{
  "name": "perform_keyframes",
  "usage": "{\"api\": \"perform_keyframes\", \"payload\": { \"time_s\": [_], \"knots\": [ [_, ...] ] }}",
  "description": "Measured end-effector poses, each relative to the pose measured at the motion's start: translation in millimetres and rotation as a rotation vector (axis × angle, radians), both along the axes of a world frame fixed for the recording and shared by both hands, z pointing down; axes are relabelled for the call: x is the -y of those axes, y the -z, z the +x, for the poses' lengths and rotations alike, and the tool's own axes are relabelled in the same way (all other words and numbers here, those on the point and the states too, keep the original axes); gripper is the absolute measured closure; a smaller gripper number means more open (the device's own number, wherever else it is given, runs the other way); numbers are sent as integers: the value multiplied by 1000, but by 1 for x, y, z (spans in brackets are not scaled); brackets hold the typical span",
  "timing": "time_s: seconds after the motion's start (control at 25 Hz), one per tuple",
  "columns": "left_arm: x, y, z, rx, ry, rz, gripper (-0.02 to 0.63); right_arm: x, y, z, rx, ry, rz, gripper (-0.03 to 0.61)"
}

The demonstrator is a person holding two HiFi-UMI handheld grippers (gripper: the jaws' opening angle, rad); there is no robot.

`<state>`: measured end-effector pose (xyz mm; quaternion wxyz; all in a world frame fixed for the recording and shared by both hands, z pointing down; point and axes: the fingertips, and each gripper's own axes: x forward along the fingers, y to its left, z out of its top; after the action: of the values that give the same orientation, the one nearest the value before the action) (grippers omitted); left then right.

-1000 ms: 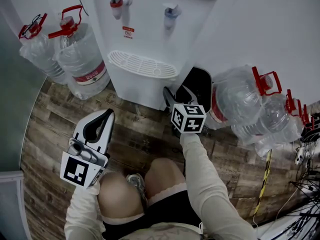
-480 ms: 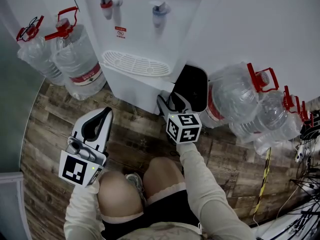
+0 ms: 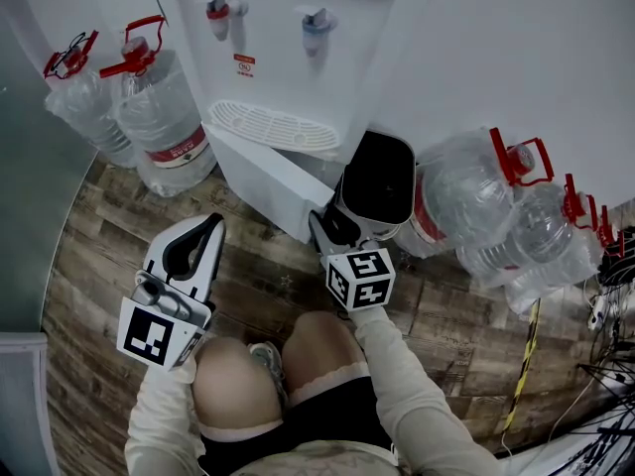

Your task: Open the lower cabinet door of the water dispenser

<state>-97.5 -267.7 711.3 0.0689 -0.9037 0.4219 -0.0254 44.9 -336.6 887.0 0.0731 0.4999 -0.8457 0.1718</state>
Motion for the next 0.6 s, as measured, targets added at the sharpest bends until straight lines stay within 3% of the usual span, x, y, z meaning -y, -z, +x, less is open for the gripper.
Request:
{"api": "perform_keyframes", "payload": {
  "time_s": [0.6],
  "knots": [
    [-13,6,3,11,11,8,611,-51,2,-43,16,214,-10,437]
  ]
}}
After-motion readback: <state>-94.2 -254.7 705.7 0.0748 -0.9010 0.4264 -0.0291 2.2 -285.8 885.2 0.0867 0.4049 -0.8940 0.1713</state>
